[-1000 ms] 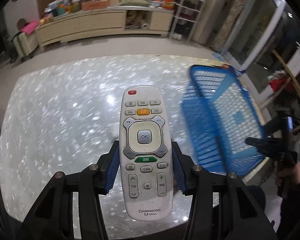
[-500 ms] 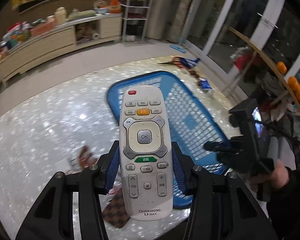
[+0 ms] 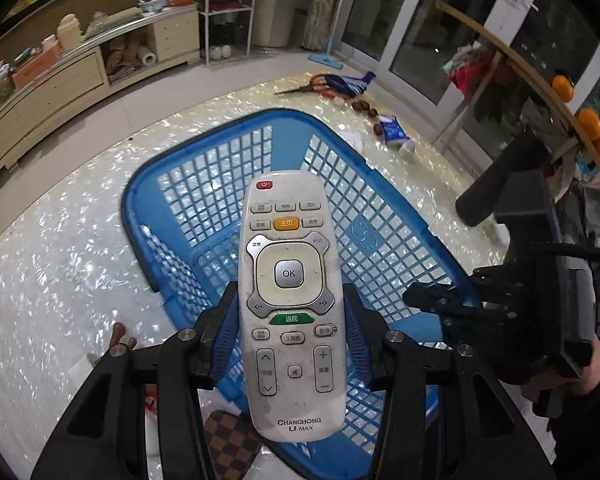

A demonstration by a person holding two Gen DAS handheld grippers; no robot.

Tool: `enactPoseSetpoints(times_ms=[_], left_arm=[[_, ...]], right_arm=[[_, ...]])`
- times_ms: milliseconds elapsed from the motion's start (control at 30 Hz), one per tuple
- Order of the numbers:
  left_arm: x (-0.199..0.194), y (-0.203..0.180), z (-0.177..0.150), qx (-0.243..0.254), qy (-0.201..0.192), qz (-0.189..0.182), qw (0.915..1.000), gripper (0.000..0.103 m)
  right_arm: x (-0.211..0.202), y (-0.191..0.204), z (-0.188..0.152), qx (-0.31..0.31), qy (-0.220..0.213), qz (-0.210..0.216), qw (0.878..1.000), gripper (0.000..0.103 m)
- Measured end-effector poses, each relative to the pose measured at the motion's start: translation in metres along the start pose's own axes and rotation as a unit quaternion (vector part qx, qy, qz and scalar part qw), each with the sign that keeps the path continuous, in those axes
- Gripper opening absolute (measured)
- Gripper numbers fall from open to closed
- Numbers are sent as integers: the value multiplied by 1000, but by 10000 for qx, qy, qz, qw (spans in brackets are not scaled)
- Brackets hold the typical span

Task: Organize rigid objects
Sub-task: 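Close the left tool on the white remote and lift it toward the basket, then lower the remote into the basket and open the left tool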

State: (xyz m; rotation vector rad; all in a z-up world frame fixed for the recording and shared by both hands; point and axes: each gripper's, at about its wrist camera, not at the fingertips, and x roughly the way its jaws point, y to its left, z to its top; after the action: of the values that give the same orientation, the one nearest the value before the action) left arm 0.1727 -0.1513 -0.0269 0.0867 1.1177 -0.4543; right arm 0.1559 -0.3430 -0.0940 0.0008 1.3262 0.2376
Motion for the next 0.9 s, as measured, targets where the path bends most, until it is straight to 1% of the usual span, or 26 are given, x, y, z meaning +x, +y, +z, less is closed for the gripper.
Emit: enactPoseSetpoints(times_ms=[100,300,467,533,600,900], left_arm=[[13,-3,4,55,14,2,10000,53],[41,-11,10,281,347,44,9990,53],[54,-14,14,391,556,57,9977,53],[61,-18,15,522,719,99,9960,53],[67,-19,15,553,851,179,9947,53],[85,-21,14,620,1055,292,9921,53]], right_arm=[[0,-1,0,47,-27,35,10000,4],[-1,-1,0,94,-49,81,9999,4],[-2,-2,-1,78,-97,96,9999,4],[-2,-3,-1,87,-104,103,9999,4],[-2,-5,-1,109,-116,127,9998,4],[-2,-5,-1,91,-128,161,9997,4]])
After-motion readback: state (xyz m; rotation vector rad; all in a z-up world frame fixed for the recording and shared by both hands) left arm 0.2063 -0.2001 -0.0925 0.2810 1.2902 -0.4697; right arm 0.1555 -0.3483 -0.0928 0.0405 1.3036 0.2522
